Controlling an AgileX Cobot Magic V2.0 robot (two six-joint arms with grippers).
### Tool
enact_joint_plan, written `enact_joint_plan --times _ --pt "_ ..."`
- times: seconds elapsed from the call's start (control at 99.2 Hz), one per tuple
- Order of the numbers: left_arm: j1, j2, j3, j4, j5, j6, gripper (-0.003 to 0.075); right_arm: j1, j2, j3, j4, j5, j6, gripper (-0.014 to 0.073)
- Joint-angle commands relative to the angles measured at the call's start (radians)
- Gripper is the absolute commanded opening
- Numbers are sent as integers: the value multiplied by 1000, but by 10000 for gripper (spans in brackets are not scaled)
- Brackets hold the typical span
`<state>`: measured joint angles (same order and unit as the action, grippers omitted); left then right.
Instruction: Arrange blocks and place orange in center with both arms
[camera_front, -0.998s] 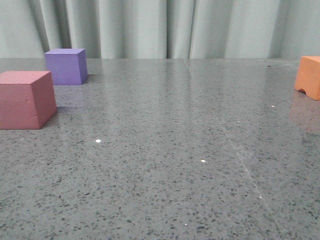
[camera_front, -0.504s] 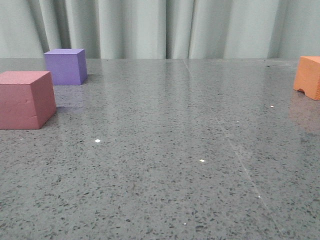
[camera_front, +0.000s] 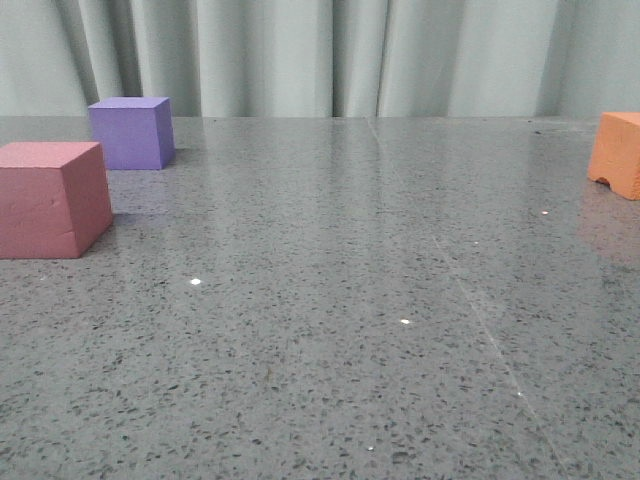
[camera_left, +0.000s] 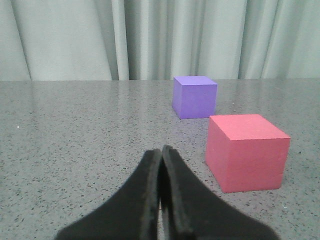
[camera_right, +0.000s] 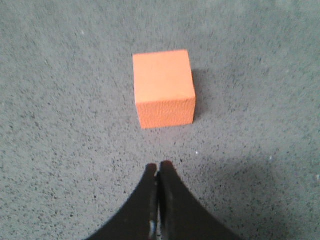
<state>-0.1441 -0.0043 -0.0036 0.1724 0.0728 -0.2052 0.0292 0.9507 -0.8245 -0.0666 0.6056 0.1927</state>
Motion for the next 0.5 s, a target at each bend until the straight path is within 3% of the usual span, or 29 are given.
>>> enact_joint_plan --times 0.0,0.141,0.262,0.312,0.494 --pt "3 -29 53 -7 -89 -2 -19 -1 17 -34 -12 -44 -12 40" --pt "3 -29 53 -7 -89 -2 -19 -1 36 -34 -12 -20 -12 284" --pt "3 -29 53 -7 -89 -2 -19 -1 36 -34 -11 8 -12 584" --pt "3 -29 53 -7 -89 -2 -19 -1 36 -34 -11 8 -12 671" --pt "3 -29 53 -7 -89 -2 -19 -1 38 -48 -11 -23 -12 635"
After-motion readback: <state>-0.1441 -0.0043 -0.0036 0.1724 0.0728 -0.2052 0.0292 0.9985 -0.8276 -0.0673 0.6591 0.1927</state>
